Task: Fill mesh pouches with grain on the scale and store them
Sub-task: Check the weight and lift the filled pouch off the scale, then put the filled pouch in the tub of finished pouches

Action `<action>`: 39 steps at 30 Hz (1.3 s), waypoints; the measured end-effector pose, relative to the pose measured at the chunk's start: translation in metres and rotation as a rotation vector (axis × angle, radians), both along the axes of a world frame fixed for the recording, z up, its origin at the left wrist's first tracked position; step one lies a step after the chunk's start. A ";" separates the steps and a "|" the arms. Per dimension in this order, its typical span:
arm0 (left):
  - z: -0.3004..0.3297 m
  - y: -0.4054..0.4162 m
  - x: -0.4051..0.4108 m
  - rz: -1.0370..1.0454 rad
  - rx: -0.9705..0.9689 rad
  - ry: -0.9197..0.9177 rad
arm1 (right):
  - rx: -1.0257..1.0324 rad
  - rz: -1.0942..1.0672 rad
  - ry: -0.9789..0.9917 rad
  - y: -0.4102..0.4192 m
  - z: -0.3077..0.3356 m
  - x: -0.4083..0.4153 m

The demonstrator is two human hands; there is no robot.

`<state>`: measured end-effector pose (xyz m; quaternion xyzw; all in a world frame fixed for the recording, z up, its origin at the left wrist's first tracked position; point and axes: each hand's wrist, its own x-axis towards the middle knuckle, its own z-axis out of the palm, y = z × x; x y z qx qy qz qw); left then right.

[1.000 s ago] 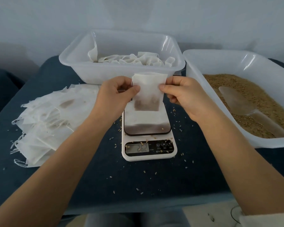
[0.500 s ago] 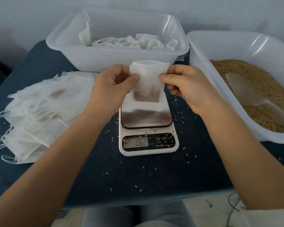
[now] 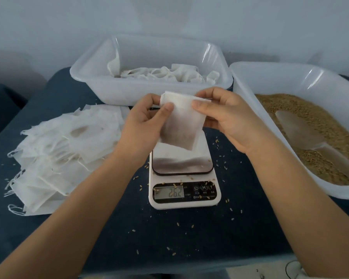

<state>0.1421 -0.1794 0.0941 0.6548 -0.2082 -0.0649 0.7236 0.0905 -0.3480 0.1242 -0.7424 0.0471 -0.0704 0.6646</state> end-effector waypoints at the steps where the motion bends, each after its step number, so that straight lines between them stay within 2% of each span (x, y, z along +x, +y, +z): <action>1: 0.001 0.000 0.001 -0.003 0.003 -0.008 | -0.073 0.003 -0.007 0.000 0.005 0.002; 4: 0.007 -0.001 0.002 -0.015 0.015 -0.037 | -0.411 0.046 -0.034 0.000 0.024 0.009; 9: 0.026 -0.002 0.013 -0.018 -0.009 -0.048 | -0.714 0.168 -0.032 0.003 0.068 0.031; 13: 0.048 -0.005 0.037 0.020 -0.001 0.000 | -0.795 0.226 -0.040 0.004 0.108 0.060; 18: 0.058 -0.011 0.066 -0.089 0.012 0.105 | -0.810 0.226 -0.045 -0.004 0.146 0.107; 22: 0.055 -0.018 0.086 -0.031 -0.002 0.168 | -0.868 0.243 0.016 -0.018 0.157 0.147; 26: 0.053 -0.020 0.102 0.024 -0.018 0.230 | -0.939 0.217 0.045 -0.037 0.155 0.186; 33: 0.036 -0.015 0.114 -0.010 -0.036 0.313 | -1.352 0.026 0.124 -0.078 0.102 0.248; 39: 0.018 -0.006 0.119 -0.036 -0.025 0.344 | -1.429 -0.121 0.196 -0.108 0.045 0.276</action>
